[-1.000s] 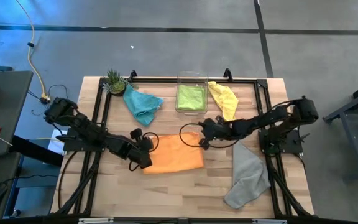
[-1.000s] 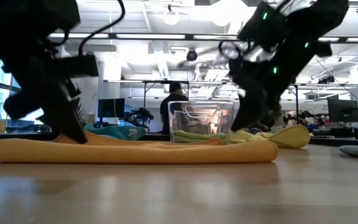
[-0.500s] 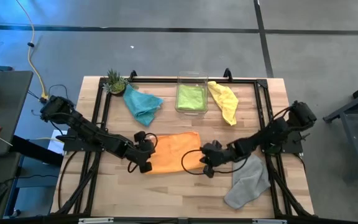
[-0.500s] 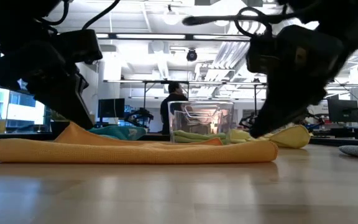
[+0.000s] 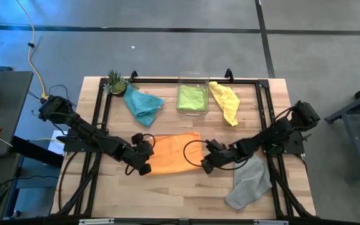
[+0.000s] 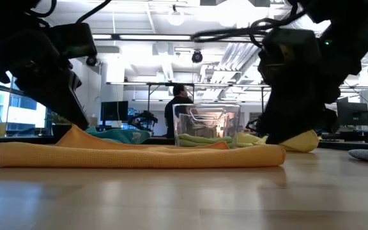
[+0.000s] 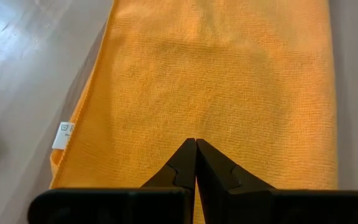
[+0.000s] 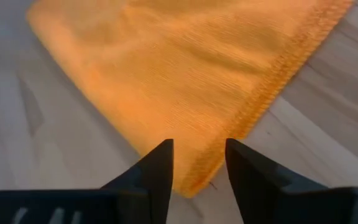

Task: Fold microfiber towels
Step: Fold the orange microfiber cloth

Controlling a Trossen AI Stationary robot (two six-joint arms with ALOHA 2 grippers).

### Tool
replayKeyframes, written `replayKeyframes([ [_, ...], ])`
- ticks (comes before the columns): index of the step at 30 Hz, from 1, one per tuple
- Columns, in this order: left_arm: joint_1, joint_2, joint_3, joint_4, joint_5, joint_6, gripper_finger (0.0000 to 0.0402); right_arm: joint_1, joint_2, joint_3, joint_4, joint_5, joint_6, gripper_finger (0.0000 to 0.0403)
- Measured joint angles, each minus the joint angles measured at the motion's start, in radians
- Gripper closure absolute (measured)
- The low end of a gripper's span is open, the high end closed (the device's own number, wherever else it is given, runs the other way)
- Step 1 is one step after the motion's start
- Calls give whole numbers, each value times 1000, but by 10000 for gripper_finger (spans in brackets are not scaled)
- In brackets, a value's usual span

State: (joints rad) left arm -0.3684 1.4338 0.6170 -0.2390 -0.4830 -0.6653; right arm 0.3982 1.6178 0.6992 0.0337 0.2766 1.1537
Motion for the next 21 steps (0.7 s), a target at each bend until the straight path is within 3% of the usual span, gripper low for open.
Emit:
replayKeyframes([
  [14, -28, 0, 0, -8, -20, -24, 402, 4, 58, -1, 58, -38, 58, 294],
  [21, -28, 0, 0, -8, -23, -25, 402, 4, 58, -1, 61, -46, 48, 361],
])
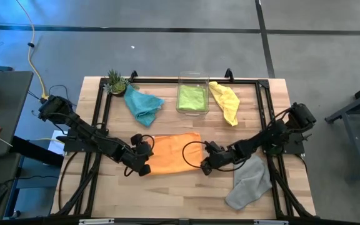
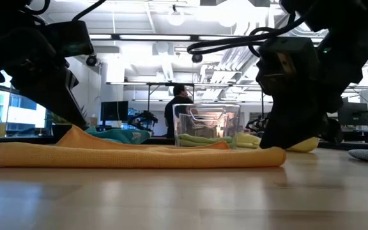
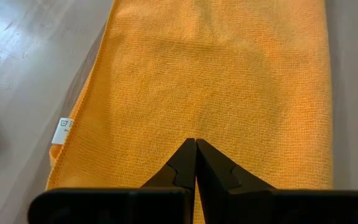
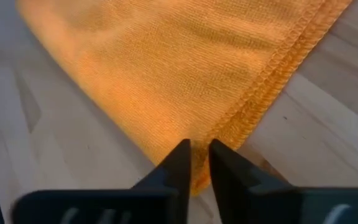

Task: Fold microfiber towels
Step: Fold the orange microfiber cloth

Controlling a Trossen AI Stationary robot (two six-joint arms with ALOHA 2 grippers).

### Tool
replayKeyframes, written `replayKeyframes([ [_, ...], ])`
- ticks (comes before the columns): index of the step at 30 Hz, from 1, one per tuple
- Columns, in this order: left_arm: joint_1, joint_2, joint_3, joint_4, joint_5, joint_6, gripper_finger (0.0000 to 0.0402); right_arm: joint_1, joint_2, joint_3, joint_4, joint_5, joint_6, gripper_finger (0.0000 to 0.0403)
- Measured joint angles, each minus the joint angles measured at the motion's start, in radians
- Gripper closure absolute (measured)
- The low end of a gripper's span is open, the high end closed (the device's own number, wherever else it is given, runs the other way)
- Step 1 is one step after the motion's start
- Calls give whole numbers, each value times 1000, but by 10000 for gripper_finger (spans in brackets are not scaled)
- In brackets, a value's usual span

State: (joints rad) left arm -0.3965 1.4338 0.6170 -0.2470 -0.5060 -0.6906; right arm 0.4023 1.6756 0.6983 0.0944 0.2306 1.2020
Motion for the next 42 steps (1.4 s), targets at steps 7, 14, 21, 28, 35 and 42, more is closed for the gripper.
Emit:
replayKeyframes([
  [7, 0, 0, 0, -4, -1, -17, 401, 20, 0, 0, -2, 15, 11, 393],
  [14, 0, 0, 0, -3, -3, -25, 401, 61, 0, 0, -15, 71, 78, 399],
  [21, -2, 0, 0, -3, -3, -34, 402, 65, 0, 0, -57, 76, 108, 394],
  [28, -6, 0, 0, -3, 0, -44, 401, 38, -66, 0, -213, 71, 71, 315],
  [35, -8, 0, 0, 0, -1, -42, 402, -104, -159, 1, -299, 210, -260, 235],
  [42, -8, 0, 0, -2, -14, -41, 401, -253, -78, 1, -105, 150, -666, 231],
])
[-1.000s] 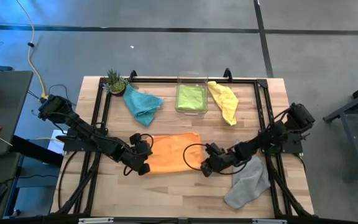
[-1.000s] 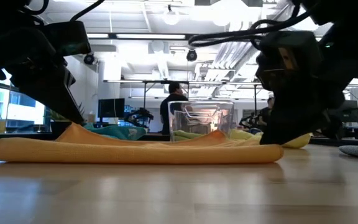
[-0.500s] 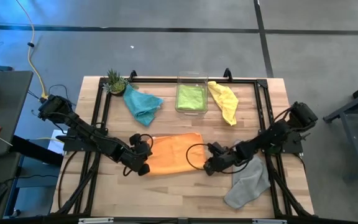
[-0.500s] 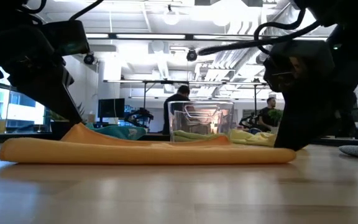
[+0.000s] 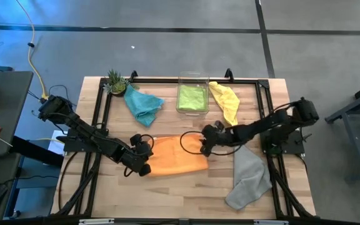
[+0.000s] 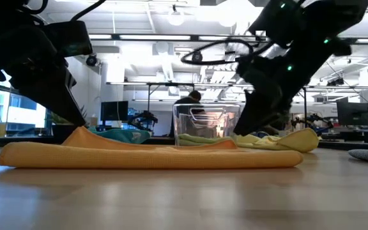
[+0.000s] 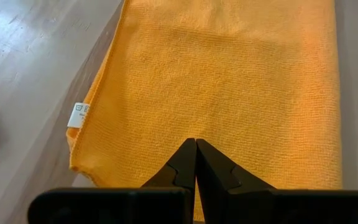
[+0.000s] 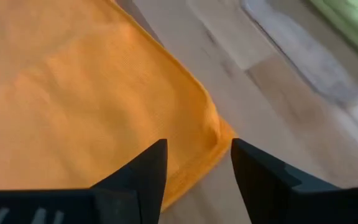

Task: Fold microfiber towels
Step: Fold the orange microfiber cloth

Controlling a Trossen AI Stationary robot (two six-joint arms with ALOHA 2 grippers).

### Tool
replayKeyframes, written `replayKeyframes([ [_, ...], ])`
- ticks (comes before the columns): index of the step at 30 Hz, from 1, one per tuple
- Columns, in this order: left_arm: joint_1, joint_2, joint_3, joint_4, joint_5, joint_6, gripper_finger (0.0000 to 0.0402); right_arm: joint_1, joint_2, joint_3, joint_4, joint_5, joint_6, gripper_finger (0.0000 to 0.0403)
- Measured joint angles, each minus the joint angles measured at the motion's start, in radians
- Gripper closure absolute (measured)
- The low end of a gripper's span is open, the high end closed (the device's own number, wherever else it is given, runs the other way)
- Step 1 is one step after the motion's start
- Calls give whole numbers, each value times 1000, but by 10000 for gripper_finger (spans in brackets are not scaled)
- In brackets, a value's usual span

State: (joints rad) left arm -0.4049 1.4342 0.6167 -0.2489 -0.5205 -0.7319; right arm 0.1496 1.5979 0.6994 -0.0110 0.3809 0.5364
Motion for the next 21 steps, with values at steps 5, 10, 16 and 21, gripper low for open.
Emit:
replayKeyframes([
  [5, -3, 0, 0, -1, -7, 2, 401, -27, 36, -1, 30, 11, -158, 231],
  [10, -3, 0, 0, -14, -19, 2, 402, -55, 68, -1, 109, -17, -206, 237],
  [16, -10, 0, 0, -13, -19, 2, 402, -80, 88, -1, 120, -56, -205, 297],
  [21, -10, 0, 0, -15, -20, 2, 402, -85, 87, -1, 136, -75, -205, 379],
])
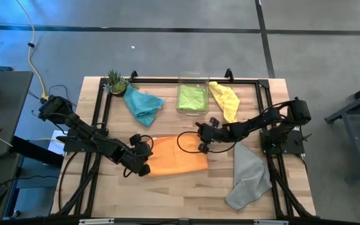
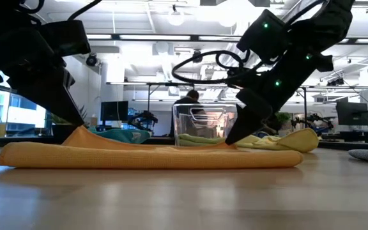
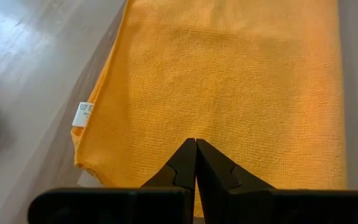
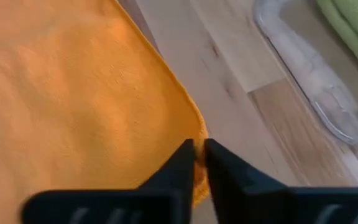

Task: Fold microfiber towels
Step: Fold the orange microfiber cloth

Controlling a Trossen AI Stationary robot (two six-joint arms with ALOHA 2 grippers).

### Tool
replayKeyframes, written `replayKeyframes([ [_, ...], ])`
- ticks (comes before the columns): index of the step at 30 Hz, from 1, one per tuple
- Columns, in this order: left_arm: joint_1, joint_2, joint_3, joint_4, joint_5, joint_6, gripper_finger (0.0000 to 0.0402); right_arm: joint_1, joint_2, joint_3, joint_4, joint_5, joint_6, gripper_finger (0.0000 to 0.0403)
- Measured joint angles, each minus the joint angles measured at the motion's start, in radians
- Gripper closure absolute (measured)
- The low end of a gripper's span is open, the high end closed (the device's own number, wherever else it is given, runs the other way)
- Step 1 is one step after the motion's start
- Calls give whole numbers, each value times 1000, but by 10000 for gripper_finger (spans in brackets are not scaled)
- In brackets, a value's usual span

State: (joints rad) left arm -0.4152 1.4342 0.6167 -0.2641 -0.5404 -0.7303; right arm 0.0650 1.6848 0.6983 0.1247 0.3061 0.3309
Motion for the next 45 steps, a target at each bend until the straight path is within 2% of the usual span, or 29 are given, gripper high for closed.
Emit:
replayKeyframes([
  [2, 0, 0, 0, 0, -2, 0, 401, 0, 0, 0, -1, -5, 0, 396],
  [7, 0, 0, 0, 0, -1, -1, 401, 0, -23, 0, -11, -47, 47, 389],
  [16, 0, 0, 0, 0, 4, -11, 401, -6, -142, 0, -122, -55, 159, 399],
  [29, 0, 0, 0, 1, 4, -27, 402, -39, -79, 0, -145, -75, 159, 399],
  [32, 0, 0, 0, 1, 5, -27, 402, -39, -68, 0, -146, -75, 159, 384],
  [35, 6, 0, 0, 0, 6, -7, 401, -39, -70, 0, -158, -69, 158, 350],
  [41, 81, 0, 0, 1, 9, 116, 401, -29, -179, 40, -277, 28, 162, 273],
  [45, 148, 0, 0, 21, 70, 238, 401, 40, -242, 44, -273, 5, 170, 261],
])
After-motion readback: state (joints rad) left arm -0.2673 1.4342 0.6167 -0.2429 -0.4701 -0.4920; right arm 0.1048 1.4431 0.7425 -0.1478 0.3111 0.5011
